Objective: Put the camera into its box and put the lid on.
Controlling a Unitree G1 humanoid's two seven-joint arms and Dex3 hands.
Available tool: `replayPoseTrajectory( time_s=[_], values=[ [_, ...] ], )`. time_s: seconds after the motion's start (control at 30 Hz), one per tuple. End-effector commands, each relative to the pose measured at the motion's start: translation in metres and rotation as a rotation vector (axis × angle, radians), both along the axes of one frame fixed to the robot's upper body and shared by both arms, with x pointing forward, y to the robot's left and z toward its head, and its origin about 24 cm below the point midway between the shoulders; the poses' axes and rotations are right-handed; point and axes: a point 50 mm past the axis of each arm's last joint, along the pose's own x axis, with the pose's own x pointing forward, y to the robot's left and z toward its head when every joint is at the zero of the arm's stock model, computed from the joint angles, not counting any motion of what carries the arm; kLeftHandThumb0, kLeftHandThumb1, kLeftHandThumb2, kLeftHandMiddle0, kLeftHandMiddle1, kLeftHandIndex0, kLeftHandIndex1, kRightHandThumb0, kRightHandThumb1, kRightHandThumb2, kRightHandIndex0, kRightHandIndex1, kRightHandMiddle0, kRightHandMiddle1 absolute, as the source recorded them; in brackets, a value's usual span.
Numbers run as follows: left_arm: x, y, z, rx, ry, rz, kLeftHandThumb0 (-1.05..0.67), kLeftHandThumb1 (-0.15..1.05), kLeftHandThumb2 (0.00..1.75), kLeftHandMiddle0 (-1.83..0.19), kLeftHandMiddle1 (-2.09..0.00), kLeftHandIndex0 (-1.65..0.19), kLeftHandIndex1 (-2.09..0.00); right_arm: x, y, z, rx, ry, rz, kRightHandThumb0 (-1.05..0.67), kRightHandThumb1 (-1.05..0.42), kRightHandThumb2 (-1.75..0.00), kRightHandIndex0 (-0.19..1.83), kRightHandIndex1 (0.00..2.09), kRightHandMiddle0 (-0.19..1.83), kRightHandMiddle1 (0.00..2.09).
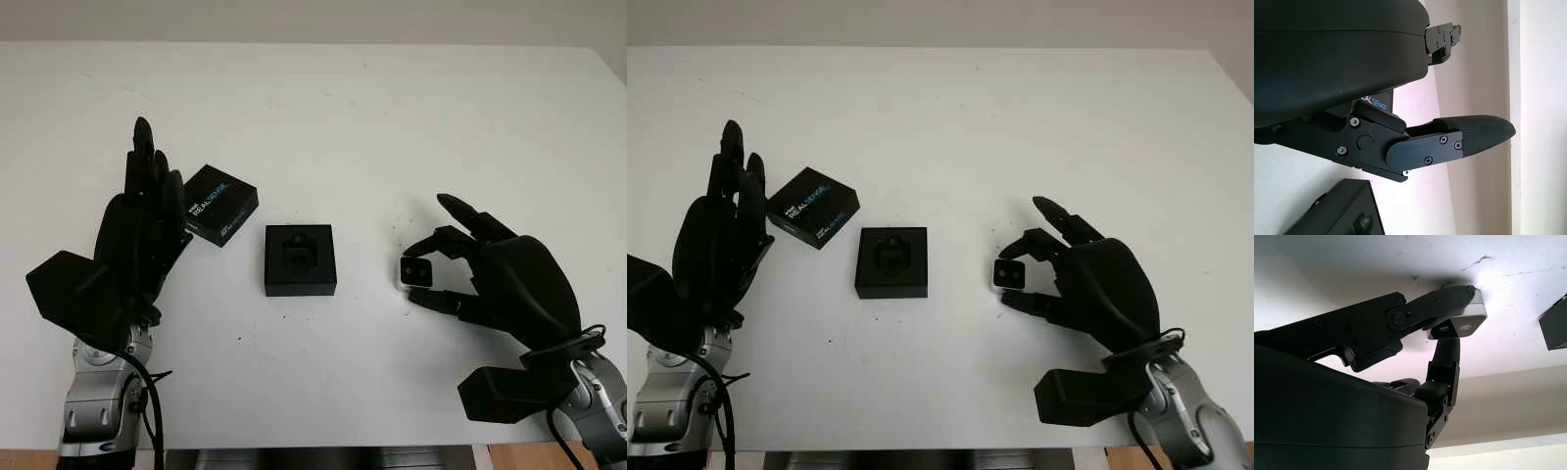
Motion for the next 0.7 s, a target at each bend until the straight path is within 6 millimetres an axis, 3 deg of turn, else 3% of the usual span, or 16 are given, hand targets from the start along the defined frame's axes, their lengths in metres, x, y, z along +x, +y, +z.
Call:
replayPoseTrajectory(
  time_s=[0.0, 0.2, 0.3, 0.5, 0.67],
  values=[
    [-0.003, 0.002, 0.003, 0.009, -0.014, 0.009, -0.84, 1.05, 0.61, 0.19, 0.00, 0.19, 0.00, -0.001, -0.002, -0.001, -0.023, 0.000, 0.002, -0.51, -1.04, -0.06, 0.42, 0.07, 0.54, 1.28],
    [-0.003, 0.001, 0.004, 0.009, -0.013, 0.008, -0.84, 1.05, 0.61, 0.19, 0.00, 0.19, 0.00, 0.000, -0.001, 0.000, -0.018, -0.005, 0.005, -0.51, -1.04, -0.06, 0.43, 0.07, 0.52, 1.32],
    [-0.003, 0.000, 0.004, 0.009, -0.015, 0.000, -0.83, 1.05, 0.61, 0.19, 0.00, 0.19, 0.00, 0.002, 0.003, 0.004, 0.127, 0.028, 0.002, -0.49, -1.04, -0.06, 0.42, 0.06, 0.47, 1.34],
    [-0.001, -0.003, 0.005, -0.004, -0.019, -0.012, -0.83, 1.05, 0.60, 0.19, 0.00, 0.19, 0.00, 0.014, 0.011, 0.027, 0.383, 0.149, 0.036, -0.48, -1.04, -0.06, 0.39, 0.04, 0.42, 1.56],
    [0.000, -0.005, 0.003, -0.031, -0.019, -0.026, -0.83, 1.05, 0.57, 0.19, 0.00, 0.19, 0.00, 0.024, 0.018, 0.050, 0.479, 0.228, 0.104, -0.48, -1.03, -0.05, 0.38, 0.04, 0.48, 1.63]
  ],
)
